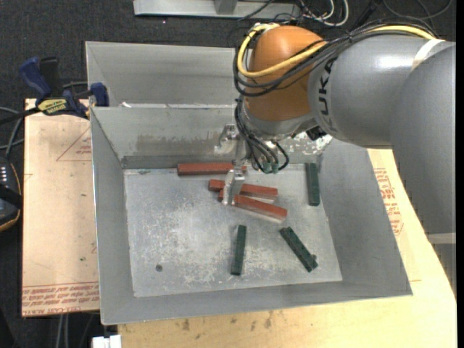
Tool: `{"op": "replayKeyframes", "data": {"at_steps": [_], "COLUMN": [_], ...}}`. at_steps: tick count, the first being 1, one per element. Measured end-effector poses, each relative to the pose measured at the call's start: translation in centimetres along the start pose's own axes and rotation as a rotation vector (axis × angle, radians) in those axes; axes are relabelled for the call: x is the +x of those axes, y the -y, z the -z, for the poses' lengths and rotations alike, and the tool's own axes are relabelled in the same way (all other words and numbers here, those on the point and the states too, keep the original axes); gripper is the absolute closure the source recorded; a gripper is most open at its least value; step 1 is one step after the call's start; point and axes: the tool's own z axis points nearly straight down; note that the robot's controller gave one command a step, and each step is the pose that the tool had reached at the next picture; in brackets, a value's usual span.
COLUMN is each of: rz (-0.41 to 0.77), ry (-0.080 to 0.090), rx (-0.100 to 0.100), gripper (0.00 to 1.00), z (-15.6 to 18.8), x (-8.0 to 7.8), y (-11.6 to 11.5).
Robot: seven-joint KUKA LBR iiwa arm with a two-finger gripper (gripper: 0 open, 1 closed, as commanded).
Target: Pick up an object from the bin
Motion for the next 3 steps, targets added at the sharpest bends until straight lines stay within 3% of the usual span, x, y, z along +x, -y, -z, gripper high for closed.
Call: {"op": "replayKeyframes", "data": {"at_steps": [1,2,3], "rz": [0.034,-0.017,-0.017], "ry": [-0.013,0.006,0.006], "rx": [0.004,-0.001,-0.001], "gripper": [0.0,1.0,1.0], "z": [-2.6,-7.8,-7.8], "x": [1.4,-0.1,-0.1], "y": [-0.6,5.7,5.7]}}
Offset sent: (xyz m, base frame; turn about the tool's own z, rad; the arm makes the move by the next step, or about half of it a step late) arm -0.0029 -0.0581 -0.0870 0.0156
